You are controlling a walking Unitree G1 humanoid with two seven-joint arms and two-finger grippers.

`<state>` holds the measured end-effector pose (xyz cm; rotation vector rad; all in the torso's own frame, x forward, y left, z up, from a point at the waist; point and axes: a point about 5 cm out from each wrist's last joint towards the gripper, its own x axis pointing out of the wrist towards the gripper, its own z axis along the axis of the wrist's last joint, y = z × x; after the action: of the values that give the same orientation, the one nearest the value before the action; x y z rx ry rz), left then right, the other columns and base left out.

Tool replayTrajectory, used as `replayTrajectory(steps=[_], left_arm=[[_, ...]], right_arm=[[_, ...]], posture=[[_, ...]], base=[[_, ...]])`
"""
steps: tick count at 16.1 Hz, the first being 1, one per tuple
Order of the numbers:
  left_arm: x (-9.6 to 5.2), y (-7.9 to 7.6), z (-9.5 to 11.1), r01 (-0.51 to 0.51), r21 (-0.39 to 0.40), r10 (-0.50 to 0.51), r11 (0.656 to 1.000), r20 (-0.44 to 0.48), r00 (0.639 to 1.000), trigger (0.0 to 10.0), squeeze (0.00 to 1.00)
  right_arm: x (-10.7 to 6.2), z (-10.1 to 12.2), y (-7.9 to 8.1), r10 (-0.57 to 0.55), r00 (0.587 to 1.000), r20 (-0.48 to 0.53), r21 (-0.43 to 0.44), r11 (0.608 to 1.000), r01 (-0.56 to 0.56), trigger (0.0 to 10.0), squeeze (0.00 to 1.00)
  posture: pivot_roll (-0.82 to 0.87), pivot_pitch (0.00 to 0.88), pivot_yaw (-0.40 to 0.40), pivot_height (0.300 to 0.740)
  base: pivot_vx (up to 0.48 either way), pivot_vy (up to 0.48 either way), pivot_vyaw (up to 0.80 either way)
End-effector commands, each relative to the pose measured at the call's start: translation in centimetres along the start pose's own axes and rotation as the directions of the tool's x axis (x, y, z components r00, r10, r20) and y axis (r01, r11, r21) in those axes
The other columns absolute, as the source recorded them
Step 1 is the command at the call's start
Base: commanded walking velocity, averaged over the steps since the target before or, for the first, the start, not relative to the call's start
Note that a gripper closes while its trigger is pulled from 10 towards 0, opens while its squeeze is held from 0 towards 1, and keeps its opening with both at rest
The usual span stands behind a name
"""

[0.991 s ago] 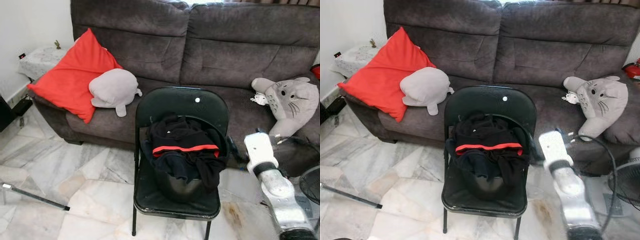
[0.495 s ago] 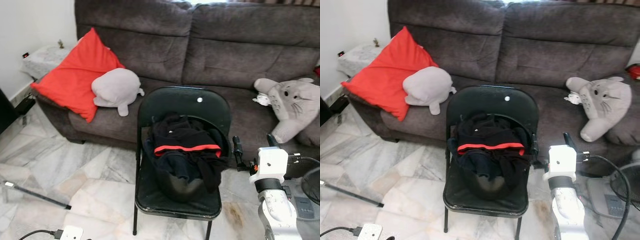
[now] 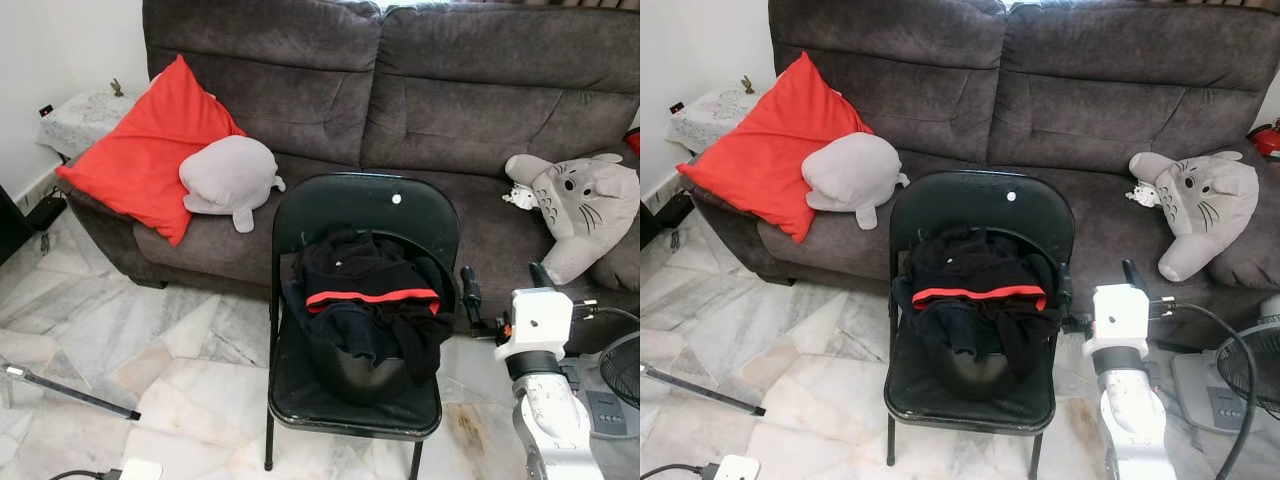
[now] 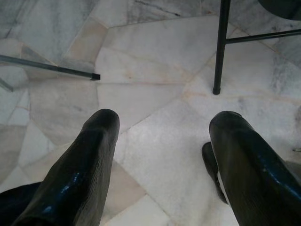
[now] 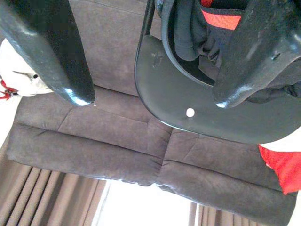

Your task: Hang hanger

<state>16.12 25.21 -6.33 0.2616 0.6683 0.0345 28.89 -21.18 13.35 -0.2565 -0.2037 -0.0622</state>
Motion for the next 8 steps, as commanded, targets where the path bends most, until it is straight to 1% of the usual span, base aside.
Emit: replayTrajectory(steps=[1, 4, 7, 8], left_arm=[[-0.32, -0.04, -0.72, -0.002, -0.018, 0.002, 1.000, -0.027, 1.000, 10.0, 0.00], [-0.21, -0.42, -0.55, 0.008, -0.019, -0.008, 1.000, -0.020, 1.000, 10.0, 0.00], [-0.16, -0.49, -0.48, 0.010, -0.020, -0.011, 1.000, -0.019, 1.000, 10.0, 0.00], [-0.16, -0.51, -0.49, 0.010, -0.023, -0.011, 1.000, -0.020, 1.000, 10.0, 0.00]], right_arm=[[-0.02, 0.35, 0.14, 0.006, 1.000, 0.010, 0.000, 1.000, -0.006, 10.0, 0.00], [0.06, 0.42, 0.13, 0.010, 1.000, 0.007, -0.006, 1.000, -0.010, 10.0, 0.00], [0.05, 0.39, 0.15, 0.013, 1.000, 0.004, -0.014, 1.000, -0.013, 10.0, 0.00], [0.03, 0.36, 0.10, 0.010, 1.000, 0.003, -0.014, 1.000, -0.010, 10.0, 0.00]], posture=[[-0.06, 0.114, -0.001, 0.740], [-0.06, 0.115, -0.005, 0.740], [-0.06, 0.115, -0.004, 0.740], [-0.06, 0.115, -0.004, 0.740]], base=[[0.251, 0.000, 0.00], [0.262, 0.000, 0.00], [0.288, 0.000, 0.00], [0.000, 0.000, 0.00]])
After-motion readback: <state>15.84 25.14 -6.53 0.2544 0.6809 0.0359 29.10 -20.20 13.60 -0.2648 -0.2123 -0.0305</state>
